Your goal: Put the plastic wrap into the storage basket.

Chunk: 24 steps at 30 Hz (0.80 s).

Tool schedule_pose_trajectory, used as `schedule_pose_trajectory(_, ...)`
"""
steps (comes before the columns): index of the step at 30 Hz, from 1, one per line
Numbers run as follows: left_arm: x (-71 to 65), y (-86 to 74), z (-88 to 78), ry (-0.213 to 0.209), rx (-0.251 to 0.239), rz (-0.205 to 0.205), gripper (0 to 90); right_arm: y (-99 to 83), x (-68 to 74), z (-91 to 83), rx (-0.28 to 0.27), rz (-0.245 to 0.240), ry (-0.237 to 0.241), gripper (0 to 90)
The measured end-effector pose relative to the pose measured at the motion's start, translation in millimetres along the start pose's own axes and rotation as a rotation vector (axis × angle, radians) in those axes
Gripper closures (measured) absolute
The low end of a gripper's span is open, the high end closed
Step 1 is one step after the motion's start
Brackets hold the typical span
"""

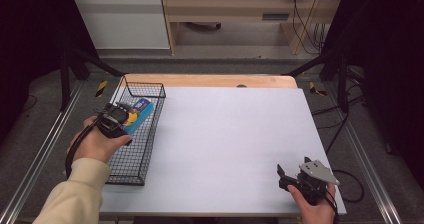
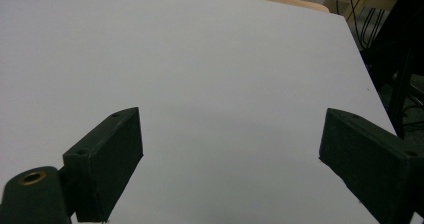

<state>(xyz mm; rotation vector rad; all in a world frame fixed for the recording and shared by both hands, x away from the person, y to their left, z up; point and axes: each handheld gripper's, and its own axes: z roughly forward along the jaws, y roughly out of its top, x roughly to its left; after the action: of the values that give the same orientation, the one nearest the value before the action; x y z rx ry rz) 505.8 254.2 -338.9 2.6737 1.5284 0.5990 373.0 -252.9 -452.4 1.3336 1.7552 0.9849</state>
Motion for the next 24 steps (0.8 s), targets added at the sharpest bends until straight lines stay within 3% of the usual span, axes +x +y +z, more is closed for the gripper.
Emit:
schedule_pose_trajectory(5, 0.1, 1.6, 4.1, -0.002, 0.022, -0.009, 32.1, -0.1, 0.3, 0.7, 0.004, -0.002, 0.001, 10.5)
schedule_pose_trajectory(24, -5.5, 6.4, 18.8, 0.008, 0.069, 0.019, 32.1, -0.7, 0.0, 0.7, 0.006, 0.000, 0.003, 10.5)
